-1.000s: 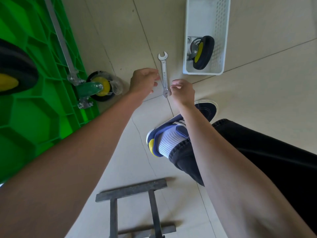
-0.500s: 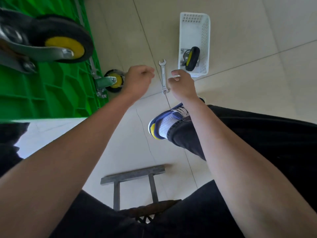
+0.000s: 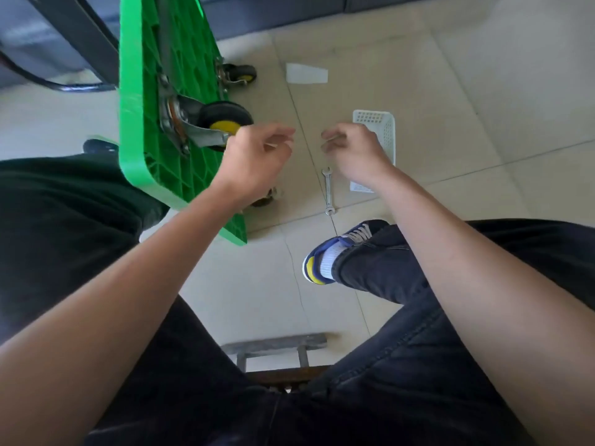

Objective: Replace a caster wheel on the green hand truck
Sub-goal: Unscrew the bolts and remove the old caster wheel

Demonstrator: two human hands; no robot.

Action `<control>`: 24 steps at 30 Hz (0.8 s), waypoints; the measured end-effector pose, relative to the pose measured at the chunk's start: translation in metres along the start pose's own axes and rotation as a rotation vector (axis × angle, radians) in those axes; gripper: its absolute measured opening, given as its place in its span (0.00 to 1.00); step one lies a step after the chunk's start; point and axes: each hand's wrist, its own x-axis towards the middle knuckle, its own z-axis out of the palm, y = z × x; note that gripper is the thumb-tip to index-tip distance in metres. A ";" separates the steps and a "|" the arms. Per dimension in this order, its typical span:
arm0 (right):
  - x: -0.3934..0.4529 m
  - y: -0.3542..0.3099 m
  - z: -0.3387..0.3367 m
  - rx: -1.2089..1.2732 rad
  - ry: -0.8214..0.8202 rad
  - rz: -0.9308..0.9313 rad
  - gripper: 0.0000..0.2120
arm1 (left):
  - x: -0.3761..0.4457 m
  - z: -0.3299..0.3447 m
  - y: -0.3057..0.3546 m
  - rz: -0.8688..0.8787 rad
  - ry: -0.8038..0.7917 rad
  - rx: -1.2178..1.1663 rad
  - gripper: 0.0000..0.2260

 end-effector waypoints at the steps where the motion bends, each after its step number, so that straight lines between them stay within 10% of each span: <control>1: -0.001 -0.008 -0.002 -0.004 -0.016 -0.018 0.09 | -0.003 -0.010 0.009 0.017 0.014 0.007 0.15; 12: -0.007 -0.103 -0.003 -0.226 -0.182 -0.289 0.11 | -0.005 -0.107 0.032 0.143 0.178 0.270 0.11; 24: 0.023 -0.171 0.040 -0.417 -0.279 -0.425 0.14 | 0.010 -0.169 -0.016 -0.089 0.158 0.371 0.23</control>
